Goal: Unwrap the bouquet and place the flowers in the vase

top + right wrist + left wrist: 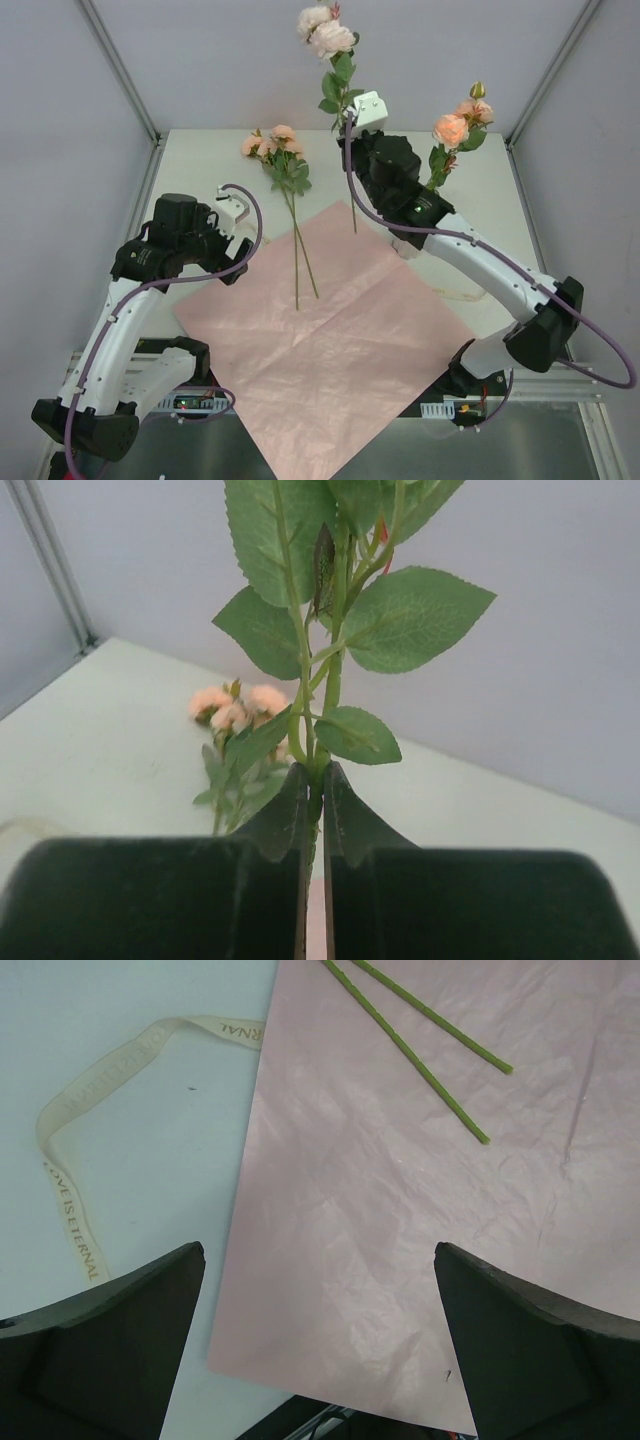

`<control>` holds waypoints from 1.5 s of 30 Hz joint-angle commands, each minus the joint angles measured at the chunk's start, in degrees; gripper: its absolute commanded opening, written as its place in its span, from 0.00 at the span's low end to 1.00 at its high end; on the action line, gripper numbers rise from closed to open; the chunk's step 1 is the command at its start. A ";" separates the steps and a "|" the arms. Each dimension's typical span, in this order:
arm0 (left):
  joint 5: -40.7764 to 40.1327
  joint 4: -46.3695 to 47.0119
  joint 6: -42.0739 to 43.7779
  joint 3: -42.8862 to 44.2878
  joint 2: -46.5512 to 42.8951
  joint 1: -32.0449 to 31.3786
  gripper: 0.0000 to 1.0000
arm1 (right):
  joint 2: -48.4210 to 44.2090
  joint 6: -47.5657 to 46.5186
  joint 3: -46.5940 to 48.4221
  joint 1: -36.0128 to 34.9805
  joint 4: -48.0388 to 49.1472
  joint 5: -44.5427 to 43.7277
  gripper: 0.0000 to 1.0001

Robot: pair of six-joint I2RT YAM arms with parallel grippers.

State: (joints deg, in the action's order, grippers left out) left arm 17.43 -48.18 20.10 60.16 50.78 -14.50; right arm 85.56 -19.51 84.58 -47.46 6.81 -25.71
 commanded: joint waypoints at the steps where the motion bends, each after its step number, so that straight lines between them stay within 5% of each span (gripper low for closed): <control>1: -0.38 1.25 -0.67 -0.39 -0.86 0.70 0.99 | -6.01 -19.15 -0.55 0.53 14.54 -0.39 0.01; 8: -0.38 1.51 -0.85 -0.13 -0.78 0.79 0.99 | -13.39 -26.20 -6.96 5.44 25.78 2.60 0.01; 23: -0.47 1.60 -1.11 0.57 -0.51 0.79 0.99 | -18.85 -21.89 -14.52 15.46 27.73 5.94 0.01; 36: -0.73 1.51 -0.85 0.83 -0.25 0.79 0.99 | -19.99 -15.83 -22.26 16.17 27.74 4.54 0.01; 45: -0.64 1.51 -0.67 1.10 -0.42 0.70 0.99 | -24.82 -8.44 -23.23 16.00 18.95 3.56 0.19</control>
State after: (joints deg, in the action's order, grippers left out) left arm 17.43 -47.37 19.97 60.05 50.57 -14.15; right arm 65.23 -32.91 60.73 -31.57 27.22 -22.26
